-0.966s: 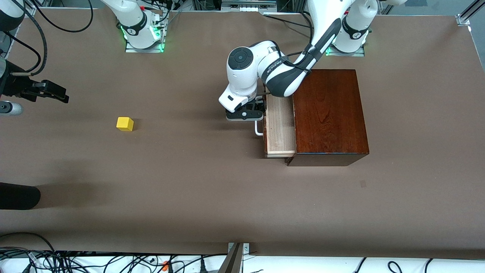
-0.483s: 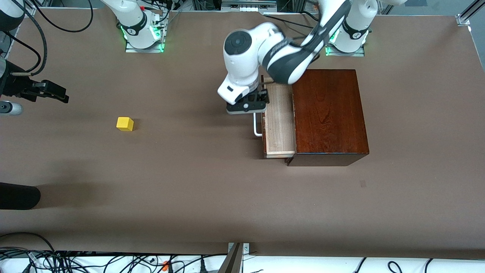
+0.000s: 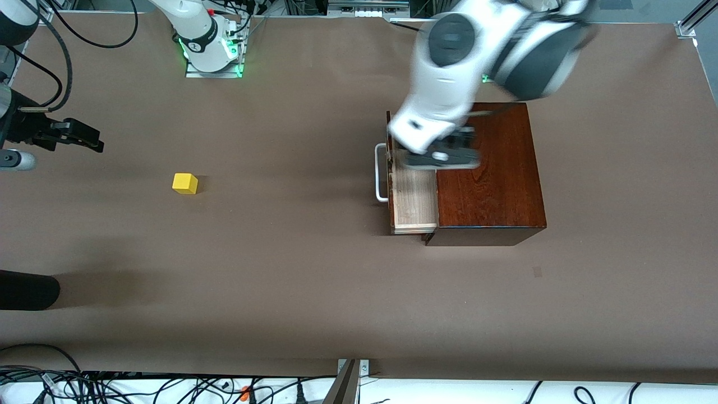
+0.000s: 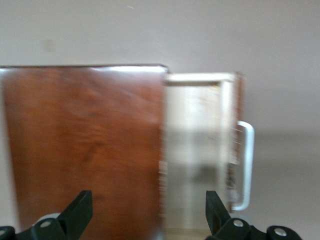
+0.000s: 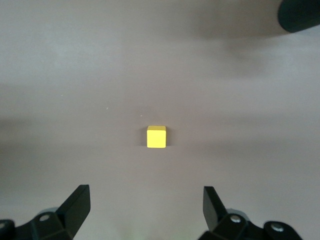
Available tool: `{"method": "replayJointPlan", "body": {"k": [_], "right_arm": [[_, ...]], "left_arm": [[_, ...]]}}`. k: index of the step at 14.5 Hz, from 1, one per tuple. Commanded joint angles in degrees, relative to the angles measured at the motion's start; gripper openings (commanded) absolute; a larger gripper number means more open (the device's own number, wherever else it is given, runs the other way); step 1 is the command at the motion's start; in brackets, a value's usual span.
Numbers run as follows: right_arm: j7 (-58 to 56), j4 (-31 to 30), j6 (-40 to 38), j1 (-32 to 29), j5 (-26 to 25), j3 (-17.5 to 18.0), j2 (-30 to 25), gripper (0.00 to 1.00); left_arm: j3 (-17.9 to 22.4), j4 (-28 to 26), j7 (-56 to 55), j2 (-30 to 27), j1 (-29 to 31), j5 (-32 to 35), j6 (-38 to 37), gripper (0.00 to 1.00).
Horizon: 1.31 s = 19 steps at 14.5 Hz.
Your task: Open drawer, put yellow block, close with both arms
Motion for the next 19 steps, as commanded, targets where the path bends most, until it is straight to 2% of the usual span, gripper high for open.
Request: {"method": "replayJointPlan", "body": {"k": [1,3,5,6,9,11,14,16,19], "right_arm": [[0.75,2.24,-0.41,0.23,0.10,3.65,0.26,1.00],[0.66,1.72,-0.50,0.23,-0.07,3.65,0.79,1.00],[0.57,0.85,-0.85,0.23,-0.60,3.65,2.54,1.00],[0.66,-2.12,0.36,0.23,-0.69,3.57,2.37,1.00],[0.75,-17.29,13.16,0.06,-0.43,2.08,-1.83,1.00],[0.75,-26.98,22.48,0.06,-0.25,1.46,-3.43,1.00],[0.75,-38.41,39.95,0.06,-0.16,1.11,-1.94,1.00],[0.84,-42.48,47.89,0.06,0.01,1.11,0.68,1.00],[2.15,-43.10,53.27,-0.20,0.10,1.02,6.22,1.00]], "left_arm": [[-0.54,-0.75,10.81,-4.46,8.89,-3.03,-3.38,1.00],[0.42,-1.36,21.09,-7.01,13.30,-4.52,-4.88,1.00],[6.11,-3.81,28.84,-10.00,12.80,-4.79,-4.80,1.00],[8.14,-6.00,31.31,-12.19,12.70,-4.97,-4.02,1.00],[14.56,-10.84,36.51,-17.20,11.83,-5.14,-2.78,1.00],[16.68,-14.61,36.96,-19.58,11.12,-5.23,-0.85,1.00],[17.48,-14.81,36.79,-20.38,10.24,-6.55,-1.28,1.00],[17.65,-14.20,36.96,-19.86,11.03,-9.34,-1.46,1.00],[17.66,-14.11,36.96,-19.85,11.03,-9.36,-2.43,1.00]]}}
